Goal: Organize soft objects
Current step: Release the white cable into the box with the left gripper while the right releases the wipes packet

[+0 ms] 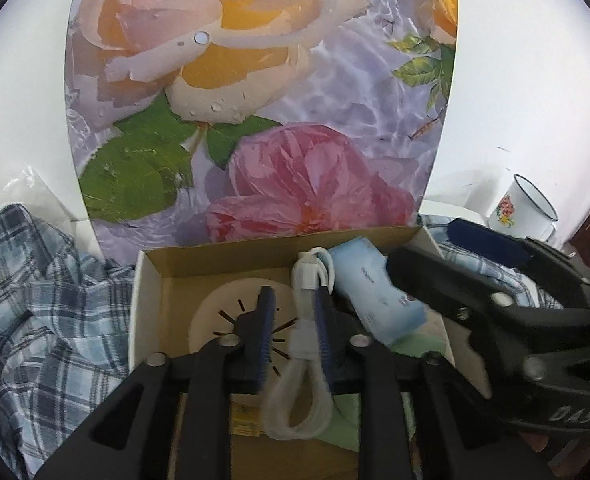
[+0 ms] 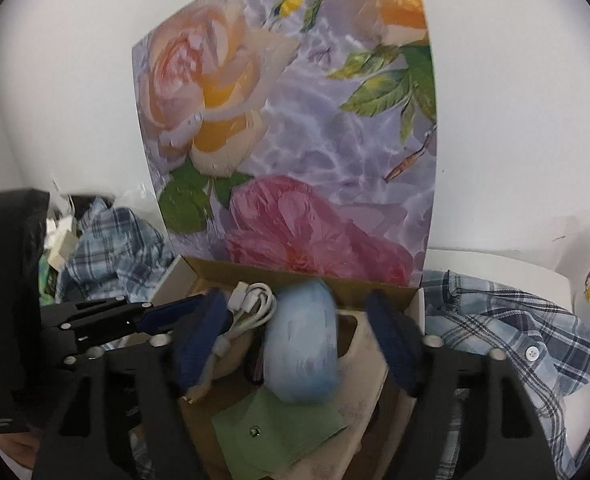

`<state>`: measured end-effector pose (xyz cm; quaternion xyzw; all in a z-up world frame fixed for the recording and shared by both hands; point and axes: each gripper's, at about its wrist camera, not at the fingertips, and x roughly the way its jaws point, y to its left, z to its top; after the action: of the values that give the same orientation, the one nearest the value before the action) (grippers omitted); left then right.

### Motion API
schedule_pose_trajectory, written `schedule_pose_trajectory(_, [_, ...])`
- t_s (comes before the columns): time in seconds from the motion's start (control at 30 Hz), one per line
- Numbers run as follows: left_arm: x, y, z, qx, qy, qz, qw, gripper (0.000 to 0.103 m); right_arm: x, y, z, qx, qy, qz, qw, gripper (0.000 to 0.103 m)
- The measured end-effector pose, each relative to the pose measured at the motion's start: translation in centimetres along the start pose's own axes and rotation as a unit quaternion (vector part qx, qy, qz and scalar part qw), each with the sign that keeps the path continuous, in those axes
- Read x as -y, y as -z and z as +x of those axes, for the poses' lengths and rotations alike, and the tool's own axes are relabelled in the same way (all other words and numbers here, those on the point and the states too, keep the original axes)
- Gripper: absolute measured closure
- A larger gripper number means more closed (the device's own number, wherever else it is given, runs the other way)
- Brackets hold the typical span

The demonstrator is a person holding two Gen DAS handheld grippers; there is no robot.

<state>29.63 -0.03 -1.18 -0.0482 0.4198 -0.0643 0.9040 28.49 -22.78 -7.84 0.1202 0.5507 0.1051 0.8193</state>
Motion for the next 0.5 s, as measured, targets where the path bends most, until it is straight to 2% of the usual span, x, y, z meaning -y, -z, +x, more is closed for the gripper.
schedule_pose_trajectory(0.03, [0.0,-0.1,-0.1,0.001,-0.005,0.003,1.0000,0.014,0.0,-0.1,-0.2,0.001,0.001,0.000,1.000,0.027])
schedule_pose_trajectory(0.07, [0.1,-0.1,-0.4,0.009,-0.013,0.005,0.9999,0.001,-0.1,-0.2,-0.3,0.002,0.004,-0.002,1.000,0.024])
schedule_pose_trajectory(0.13, [0.1,-0.2,-0.9,0.032,-0.023,0.002,0.9992,0.000,-0.1,-0.3,-0.5,0.006,0.001,0.000,1.000,0.009])
schedule_pose_trajectory(0.17, [0.1,-0.3,-1.1,0.037,-0.019,0.002,0.9991,0.000,-0.1,-0.4,-0.7,0.009,0.001,0.000,1.000,0.007])
schedule_pose_trajectory(0.23, [0.0,-0.5,-1.3,0.040,-0.011,-0.002,0.9991,0.000,-0.2,-0.6,-1.1,0.014,0.003,0.000,1.000,0.004])
schedule_pose_trajectory(0.5, [-1.0,-1.3,-3.2,0.063,-0.034,0.000,0.9975,0.000,-1.0,-1.2,-2.6,0.034,0.015,-0.016,0.999,0.001])
